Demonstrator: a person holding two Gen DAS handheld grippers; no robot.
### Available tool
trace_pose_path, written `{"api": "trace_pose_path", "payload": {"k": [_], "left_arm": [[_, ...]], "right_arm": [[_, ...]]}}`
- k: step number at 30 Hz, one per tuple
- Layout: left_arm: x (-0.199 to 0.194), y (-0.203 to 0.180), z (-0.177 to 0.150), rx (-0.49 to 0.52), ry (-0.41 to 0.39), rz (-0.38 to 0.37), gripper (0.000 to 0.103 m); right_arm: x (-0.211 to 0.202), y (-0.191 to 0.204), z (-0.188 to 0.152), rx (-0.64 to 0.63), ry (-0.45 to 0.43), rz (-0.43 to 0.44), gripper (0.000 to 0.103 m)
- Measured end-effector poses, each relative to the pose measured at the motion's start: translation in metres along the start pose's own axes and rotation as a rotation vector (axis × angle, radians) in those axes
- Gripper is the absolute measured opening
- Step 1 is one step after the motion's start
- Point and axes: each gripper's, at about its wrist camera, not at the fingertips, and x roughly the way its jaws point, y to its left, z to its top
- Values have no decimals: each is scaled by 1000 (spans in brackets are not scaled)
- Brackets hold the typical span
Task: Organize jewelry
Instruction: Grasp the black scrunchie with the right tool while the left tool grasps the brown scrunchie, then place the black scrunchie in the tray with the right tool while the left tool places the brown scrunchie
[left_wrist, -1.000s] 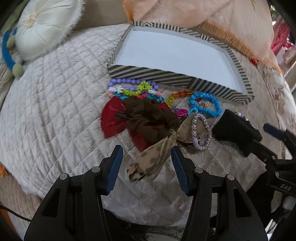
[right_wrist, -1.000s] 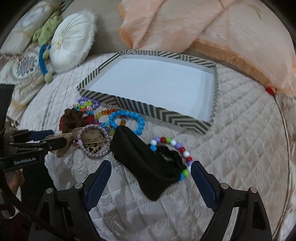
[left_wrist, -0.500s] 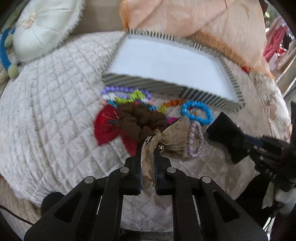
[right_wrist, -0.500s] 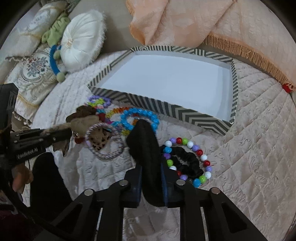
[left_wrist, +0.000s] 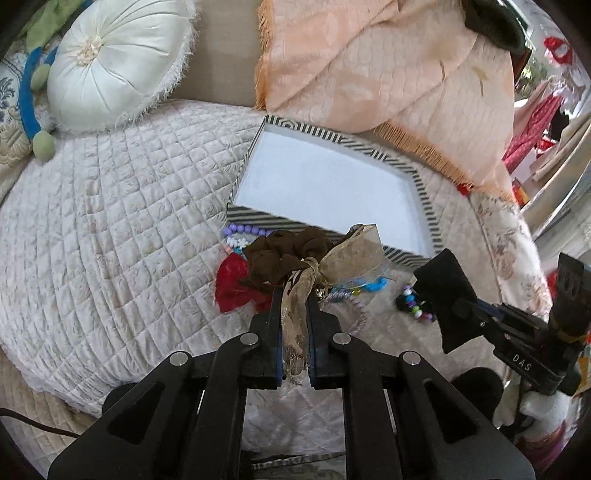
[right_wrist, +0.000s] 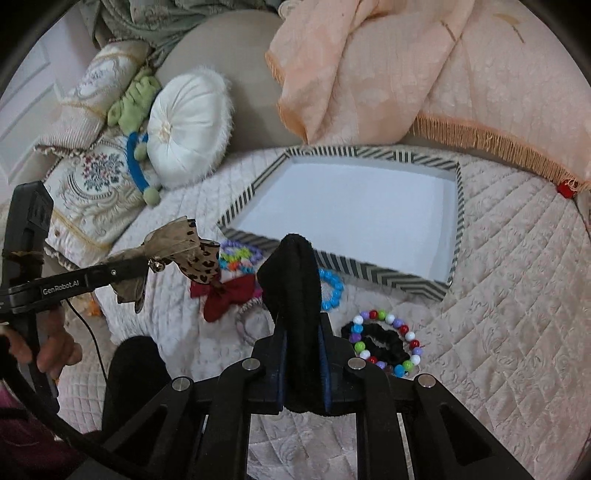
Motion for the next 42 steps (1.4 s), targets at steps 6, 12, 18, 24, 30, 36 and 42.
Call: {"api": "trace_pose_path", "payload": {"k": [6,12,18,24,30,36,42], "left_arm": [[-6,-2,15,-10,-34,6,8],[3,-12,38,10,-63,35,8],[28,-24,64,49,-78,98,8],[63,-29,90,67,-67,149,8],[98,-27,107,68,-39,170,8],[131,-22,114,65,-4,184,8],[157,-17,114,57,31,202,8]], "right_arm": [[-7,-6,13,29,-36,-11,13],[-7,-18,33,64,-63,-44,13],[8,-33,54,83,-59,-78,13],[28,-52,76,119,-57,-105,13],[58,-70,86,162,-31,-128,13],[83,-86,87,184,1,-167,13],[102,-102,83,221,42,-191,13]]}}
